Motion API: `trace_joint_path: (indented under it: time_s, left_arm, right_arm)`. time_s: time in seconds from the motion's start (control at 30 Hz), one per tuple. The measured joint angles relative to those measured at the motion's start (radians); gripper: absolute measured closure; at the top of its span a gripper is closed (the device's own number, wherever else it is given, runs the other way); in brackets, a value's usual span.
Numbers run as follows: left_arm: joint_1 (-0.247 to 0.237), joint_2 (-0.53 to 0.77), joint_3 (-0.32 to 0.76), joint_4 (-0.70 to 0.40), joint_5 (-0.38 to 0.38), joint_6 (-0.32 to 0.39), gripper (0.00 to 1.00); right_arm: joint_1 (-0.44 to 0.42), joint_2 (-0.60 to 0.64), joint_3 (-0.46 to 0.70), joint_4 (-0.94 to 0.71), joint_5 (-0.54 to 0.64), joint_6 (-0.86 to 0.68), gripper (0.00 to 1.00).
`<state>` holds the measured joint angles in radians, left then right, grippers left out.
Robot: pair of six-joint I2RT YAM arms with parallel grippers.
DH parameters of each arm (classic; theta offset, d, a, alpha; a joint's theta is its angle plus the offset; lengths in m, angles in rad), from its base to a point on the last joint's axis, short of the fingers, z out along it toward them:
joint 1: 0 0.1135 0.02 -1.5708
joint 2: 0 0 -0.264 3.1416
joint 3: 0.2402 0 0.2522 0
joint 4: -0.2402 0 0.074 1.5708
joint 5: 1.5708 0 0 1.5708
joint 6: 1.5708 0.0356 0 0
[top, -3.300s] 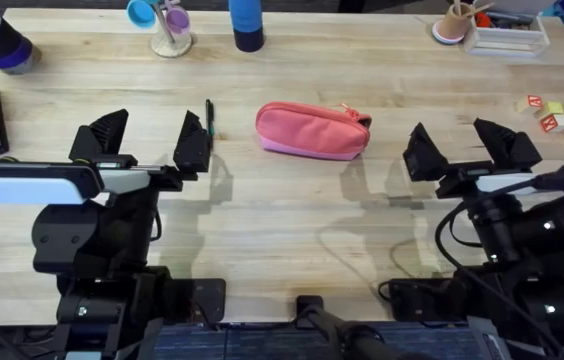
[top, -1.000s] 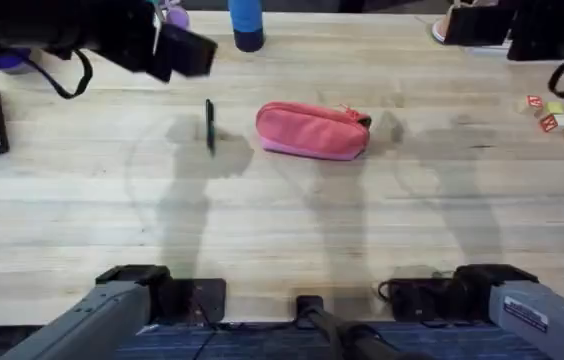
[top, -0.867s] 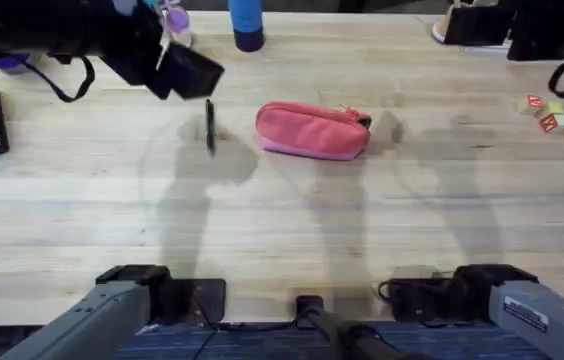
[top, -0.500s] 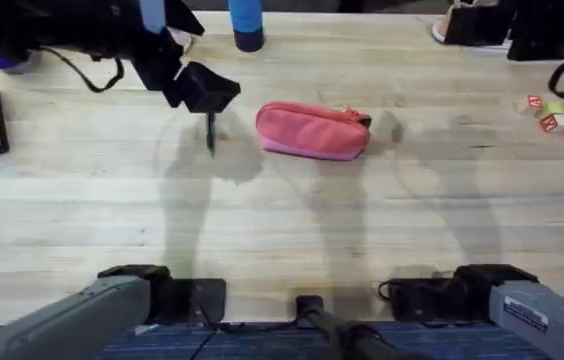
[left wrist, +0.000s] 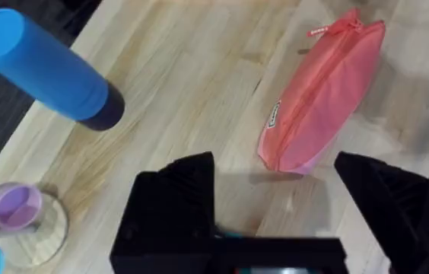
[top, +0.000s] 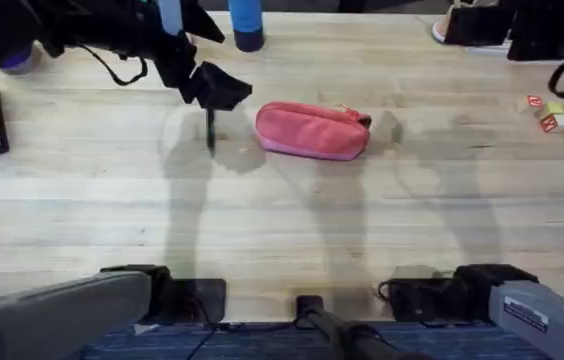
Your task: Unzip the bag, pick up the pens from the table one at a time and place them inside, then zip the bag closed.
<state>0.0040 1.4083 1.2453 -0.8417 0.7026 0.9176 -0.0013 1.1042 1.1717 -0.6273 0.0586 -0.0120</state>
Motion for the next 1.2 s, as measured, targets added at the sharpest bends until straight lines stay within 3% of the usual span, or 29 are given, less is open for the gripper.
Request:
trace_joint_path:
  time_s: [0.43, 0.63, 1.0, 1.2]
  left_arm:
    - [0.0, 0.159, 0.0, -0.048, 0.061, 0.206, 0.007]
    - [-0.008, 0.216, 0.0, -0.039, 0.069, 0.23, 0.007]
    - [-0.098, 0.348, 0.0, 0.056, 0.072, 0.235, 0.007]
    - [-0.106, 0.415, 0.0, 0.065, 0.072, 0.235, 0.007]
  right_arm:
    - [0.0, 0.0, 0.0, 0.0, 0.0, 0.0, 0.005]
    - [0.0, 0.0, 0.0, 0.0, 0.0, 0.0, 0.005]
    - [0.0, 0.0, 0.0, 0.0, 0.0, 0.0, 0.005]
    - [0.0, 0.0, 0.0, 0.0, 0.0, 0.0, 0.005]
